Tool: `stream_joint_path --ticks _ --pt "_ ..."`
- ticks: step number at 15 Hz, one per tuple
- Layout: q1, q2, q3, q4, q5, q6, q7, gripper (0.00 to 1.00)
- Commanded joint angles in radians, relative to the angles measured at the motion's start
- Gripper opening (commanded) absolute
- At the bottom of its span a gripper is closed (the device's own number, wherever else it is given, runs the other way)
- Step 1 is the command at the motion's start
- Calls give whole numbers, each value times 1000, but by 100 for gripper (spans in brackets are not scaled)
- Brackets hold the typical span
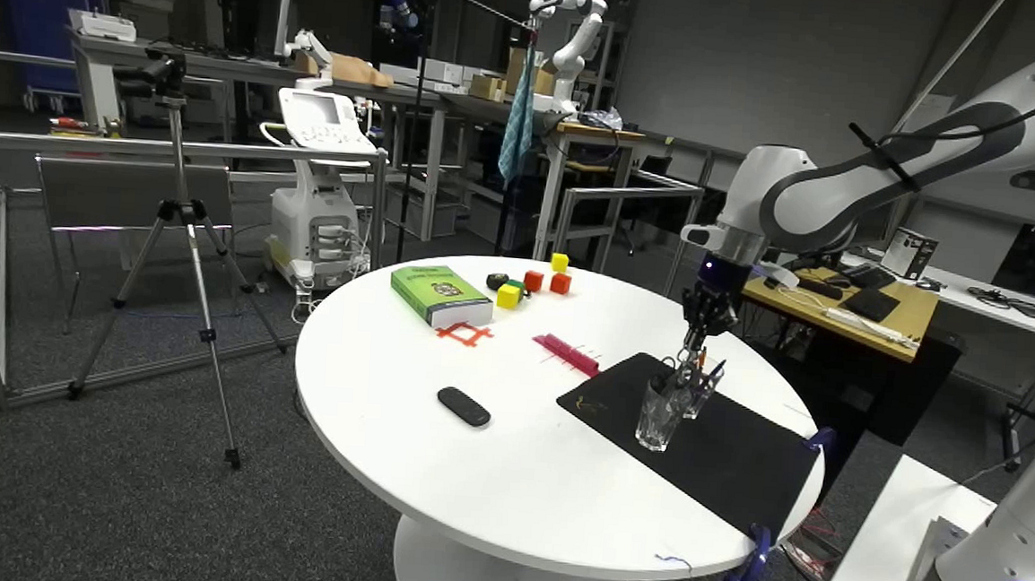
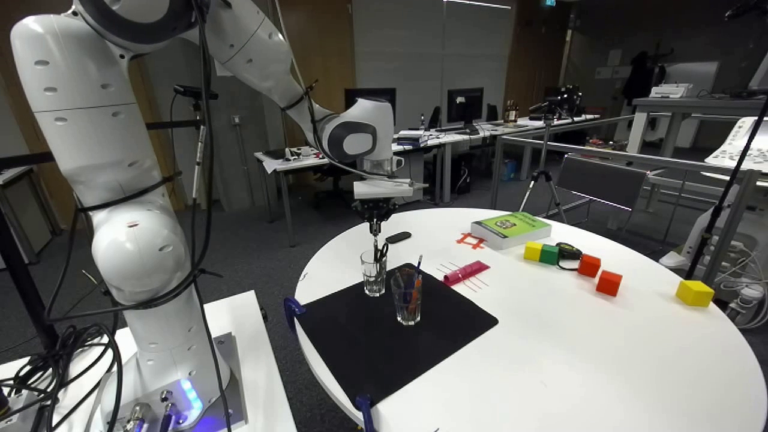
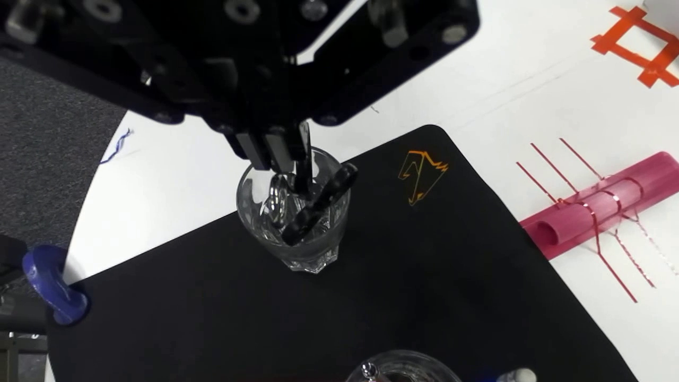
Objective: Pick up the silver scissors from the glass cup on the right and put it in the glass cup on the left
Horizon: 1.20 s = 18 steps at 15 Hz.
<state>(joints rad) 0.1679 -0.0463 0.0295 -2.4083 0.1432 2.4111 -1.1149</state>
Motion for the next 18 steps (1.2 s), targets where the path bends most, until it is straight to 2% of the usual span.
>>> stream_joint_path --ticks 1,7,8,9,18 --pt "-21 34 17 33 25 -14 -40 1" --pt "-31 67 24 45 16 -24 -35 1" --pt "-33 72 26 48 10 -28 -27 31" --pt "-35 75 27 51 10 -30 -24 32" --pt "-49 46 27 60 -5 -37 12 98"
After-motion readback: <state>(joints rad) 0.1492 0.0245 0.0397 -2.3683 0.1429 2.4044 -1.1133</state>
